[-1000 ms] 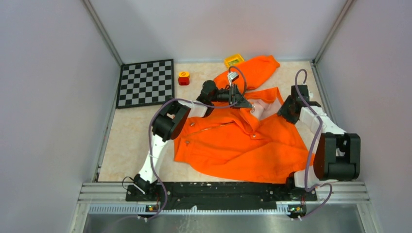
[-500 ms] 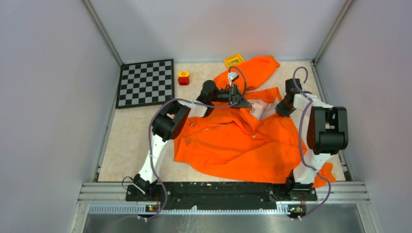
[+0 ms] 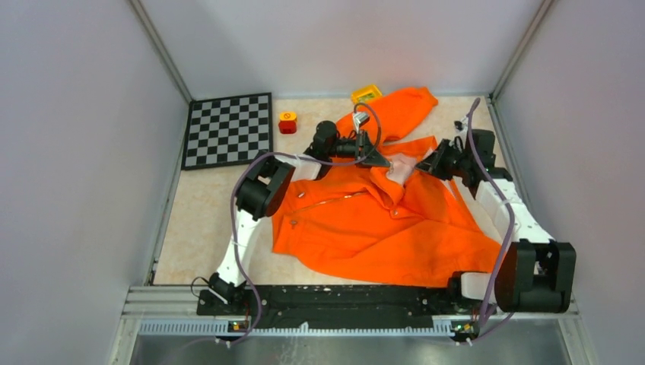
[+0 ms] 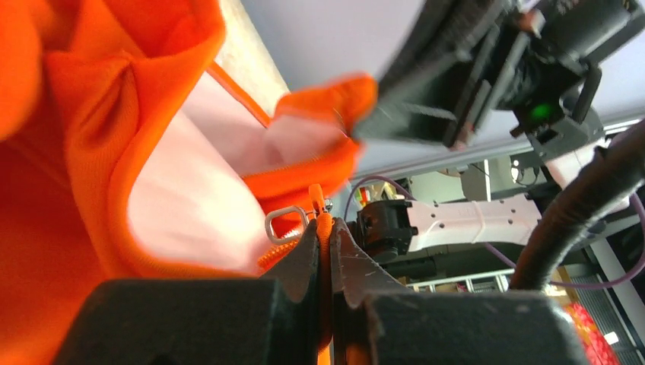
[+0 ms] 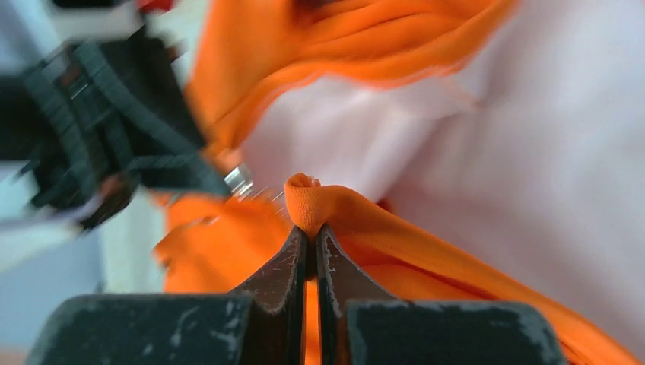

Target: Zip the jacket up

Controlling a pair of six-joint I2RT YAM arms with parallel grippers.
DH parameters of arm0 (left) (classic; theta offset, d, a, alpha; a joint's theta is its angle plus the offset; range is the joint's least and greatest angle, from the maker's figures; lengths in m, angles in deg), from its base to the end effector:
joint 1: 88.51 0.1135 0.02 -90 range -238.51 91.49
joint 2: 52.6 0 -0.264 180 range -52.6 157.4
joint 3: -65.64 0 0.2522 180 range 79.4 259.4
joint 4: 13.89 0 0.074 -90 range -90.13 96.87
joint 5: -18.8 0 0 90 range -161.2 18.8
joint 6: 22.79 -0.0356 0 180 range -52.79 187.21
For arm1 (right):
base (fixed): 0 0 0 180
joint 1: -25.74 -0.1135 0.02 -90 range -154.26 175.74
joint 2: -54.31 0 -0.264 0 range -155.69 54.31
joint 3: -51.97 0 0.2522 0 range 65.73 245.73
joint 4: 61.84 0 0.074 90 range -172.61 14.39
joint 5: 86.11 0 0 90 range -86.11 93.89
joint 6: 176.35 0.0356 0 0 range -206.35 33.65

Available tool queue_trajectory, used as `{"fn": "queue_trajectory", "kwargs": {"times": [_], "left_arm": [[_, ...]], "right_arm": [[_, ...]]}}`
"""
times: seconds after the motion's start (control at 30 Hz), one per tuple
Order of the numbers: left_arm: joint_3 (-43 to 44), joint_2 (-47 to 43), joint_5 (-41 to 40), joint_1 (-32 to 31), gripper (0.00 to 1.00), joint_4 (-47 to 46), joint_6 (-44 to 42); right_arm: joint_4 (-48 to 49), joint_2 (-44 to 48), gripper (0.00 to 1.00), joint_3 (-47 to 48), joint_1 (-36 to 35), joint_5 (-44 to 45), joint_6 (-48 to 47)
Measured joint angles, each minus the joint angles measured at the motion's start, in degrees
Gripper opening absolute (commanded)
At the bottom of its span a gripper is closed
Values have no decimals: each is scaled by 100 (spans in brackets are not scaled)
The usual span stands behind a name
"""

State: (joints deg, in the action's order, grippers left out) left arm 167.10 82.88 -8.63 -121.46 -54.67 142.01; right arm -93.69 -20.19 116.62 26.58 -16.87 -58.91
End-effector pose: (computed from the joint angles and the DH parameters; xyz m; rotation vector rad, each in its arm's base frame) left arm 0.4083 -0.3023 0.1681 0.4732 1.9793 -2.1289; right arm 0.2782 0.0085 0.2534 0.3821 2.2969 0.6530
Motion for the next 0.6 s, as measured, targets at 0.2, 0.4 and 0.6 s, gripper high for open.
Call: {"fn": "queue_trajectory", "kwargs": {"times": [0.2, 0.4, 0.6], "left_arm": [[184, 0, -33, 197, 0, 518, -310], [179, -2, -50, 199, 0, 667, -431], [162, -63, -57, 149, 0, 717, -452]], "right_arm": [[-63, 319, 0, -863, -11, -1222, 245], [-1556, 343, 0, -1305, 74, 671, 1058], [-1484, 1043, 0, -1923, 140, 1705, 1738]]}}
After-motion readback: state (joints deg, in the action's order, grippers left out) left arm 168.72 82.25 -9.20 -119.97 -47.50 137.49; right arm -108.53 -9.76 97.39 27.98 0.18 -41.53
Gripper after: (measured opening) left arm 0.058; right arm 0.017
